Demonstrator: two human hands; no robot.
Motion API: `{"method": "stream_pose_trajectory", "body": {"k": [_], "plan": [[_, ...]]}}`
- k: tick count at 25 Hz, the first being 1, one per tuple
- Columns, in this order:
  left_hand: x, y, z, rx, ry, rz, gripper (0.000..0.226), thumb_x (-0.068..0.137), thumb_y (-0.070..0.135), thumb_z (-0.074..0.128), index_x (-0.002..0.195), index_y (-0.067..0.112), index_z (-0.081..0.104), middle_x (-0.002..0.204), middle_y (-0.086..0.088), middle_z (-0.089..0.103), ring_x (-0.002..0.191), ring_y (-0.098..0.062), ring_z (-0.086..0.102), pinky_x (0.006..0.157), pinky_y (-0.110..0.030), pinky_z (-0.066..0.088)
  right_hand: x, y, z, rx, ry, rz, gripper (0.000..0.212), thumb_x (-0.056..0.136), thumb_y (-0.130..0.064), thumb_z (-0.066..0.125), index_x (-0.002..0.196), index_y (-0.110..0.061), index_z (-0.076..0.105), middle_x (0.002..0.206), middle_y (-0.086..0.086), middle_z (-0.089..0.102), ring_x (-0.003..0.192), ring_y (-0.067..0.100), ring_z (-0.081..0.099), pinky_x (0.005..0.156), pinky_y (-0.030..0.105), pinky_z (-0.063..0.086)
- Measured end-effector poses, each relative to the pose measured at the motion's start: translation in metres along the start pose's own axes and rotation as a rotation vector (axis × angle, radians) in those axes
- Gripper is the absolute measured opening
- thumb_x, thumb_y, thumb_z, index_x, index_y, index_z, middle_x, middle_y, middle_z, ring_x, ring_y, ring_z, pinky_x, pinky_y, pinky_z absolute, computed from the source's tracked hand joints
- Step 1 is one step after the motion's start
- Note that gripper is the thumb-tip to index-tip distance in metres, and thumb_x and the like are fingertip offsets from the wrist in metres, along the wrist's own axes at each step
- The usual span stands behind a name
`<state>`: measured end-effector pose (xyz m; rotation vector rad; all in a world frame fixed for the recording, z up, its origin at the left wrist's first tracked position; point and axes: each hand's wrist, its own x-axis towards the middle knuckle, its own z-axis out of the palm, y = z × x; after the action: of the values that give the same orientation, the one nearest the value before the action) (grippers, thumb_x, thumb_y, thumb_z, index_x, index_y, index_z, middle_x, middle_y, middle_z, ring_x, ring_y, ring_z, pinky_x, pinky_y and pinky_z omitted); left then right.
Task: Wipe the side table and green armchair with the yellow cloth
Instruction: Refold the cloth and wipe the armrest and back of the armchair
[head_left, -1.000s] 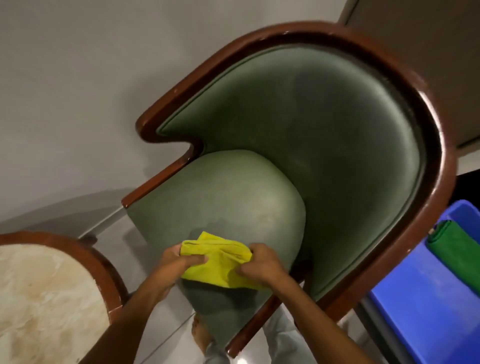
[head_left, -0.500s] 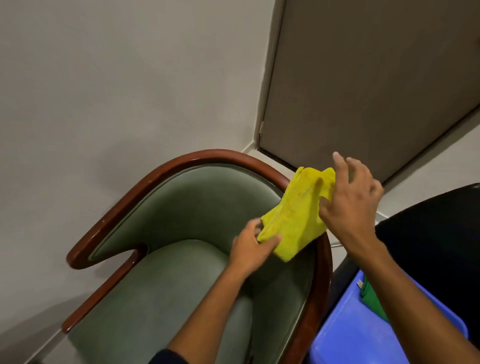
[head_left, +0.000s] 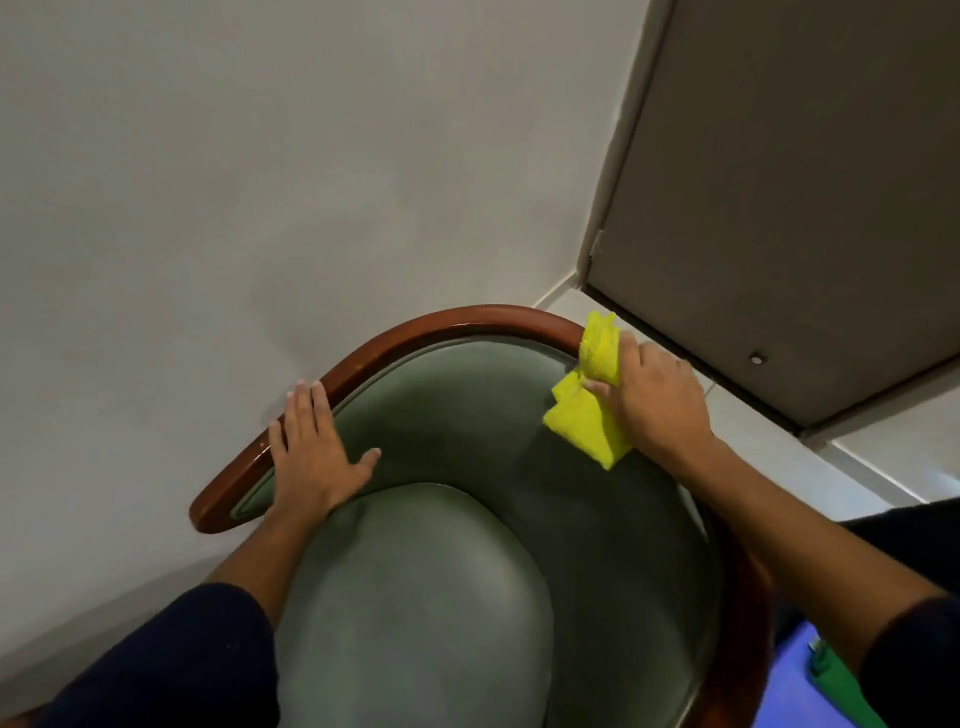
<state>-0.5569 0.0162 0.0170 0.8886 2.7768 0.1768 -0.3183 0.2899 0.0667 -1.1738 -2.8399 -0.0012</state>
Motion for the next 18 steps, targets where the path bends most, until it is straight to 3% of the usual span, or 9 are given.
{"method": "stream_pose_trajectory", "body": {"k": [3,6,9,11,13,15,18], "plan": [[0.006,-0.007,0.009,-0.014,-0.056,-0.021,0.126,0.073,0.075,0.057,0.152,0.011,-0.018,0.164,-0.013,-0.018,0.152,-0.029,-0.017,0.12,-0.051,-0.007,0.056,-0.054,0.012,-0.049,0.044,-0.172,0.065,0.094,-0.053,0.047,0.134,-0.001,0.044,0.105,0.023,0.061,0.091,0.04,0.058,0.08,0.048,0.043],[0.009,-0.003,0.011,-0.024,-0.111,-0.052,0.133,0.069,0.077,0.058,0.15,0.012,-0.025,0.163,-0.01,-0.026,0.15,-0.026,-0.025,0.117,-0.05,-0.014,0.085,-0.109,0.03,-0.118,0.081,-0.366,0.064,0.097,-0.05,0.038,0.144,-0.007,0.036,0.136,0.025,0.052,0.122,0.042,0.05,0.106,0.054,0.036],[0.011,-0.002,0.012,-0.045,-0.136,-0.079,0.136,0.067,0.069,0.066,0.149,0.014,-0.027,0.161,-0.006,-0.029,0.148,-0.022,-0.029,0.118,-0.05,-0.015,0.081,-0.164,0.057,-0.104,0.189,-0.664,0.054,0.098,-0.026,0.036,0.151,-0.02,0.029,0.157,0.016,0.034,0.145,0.037,0.03,0.119,0.053,0.023],[0.012,-0.004,0.016,-0.03,-0.131,-0.081,0.137,0.067,0.065,0.07,0.149,0.015,-0.027,0.162,-0.005,-0.029,0.148,-0.021,-0.029,0.119,-0.051,-0.014,0.066,-0.177,0.067,-0.119,0.242,-0.862,0.056,0.093,-0.012,0.031,0.147,-0.025,0.039,0.156,0.011,0.037,0.144,0.034,0.033,0.118,0.052,0.027],[0.014,-0.009,0.015,-0.036,-0.119,-0.073,0.137,0.066,0.063,0.072,0.15,0.016,-0.026,0.162,-0.005,-0.028,0.149,-0.021,-0.027,0.119,-0.052,-0.012,0.053,-0.157,0.071,-0.169,0.254,-0.953,0.046,0.094,-0.014,0.033,0.133,-0.023,0.056,0.151,0.009,0.045,0.14,0.032,0.041,0.115,0.05,0.034],[0.014,-0.013,0.013,-0.031,-0.12,-0.037,0.136,0.067,0.062,0.072,0.15,0.016,-0.025,0.163,-0.006,-0.027,0.149,-0.023,-0.026,0.119,-0.053,-0.01,0.032,-0.114,0.071,-0.224,0.21,-0.88,0.034,0.098,-0.02,0.035,0.113,-0.02,0.065,0.147,0.01,0.051,0.136,0.032,0.047,0.112,0.049,0.04],[0.01,-0.01,0.0,-0.014,-0.153,-0.022,0.132,0.069,0.06,0.073,0.152,0.015,-0.02,0.164,-0.01,-0.021,0.151,-0.028,-0.018,0.12,-0.056,-0.002,-0.019,-0.058,0.051,-0.262,0.133,-0.517,0.036,0.099,-0.025,0.029,0.106,-0.019,0.064,0.149,0.013,0.047,0.135,0.035,0.047,0.11,0.05,0.041]]}}
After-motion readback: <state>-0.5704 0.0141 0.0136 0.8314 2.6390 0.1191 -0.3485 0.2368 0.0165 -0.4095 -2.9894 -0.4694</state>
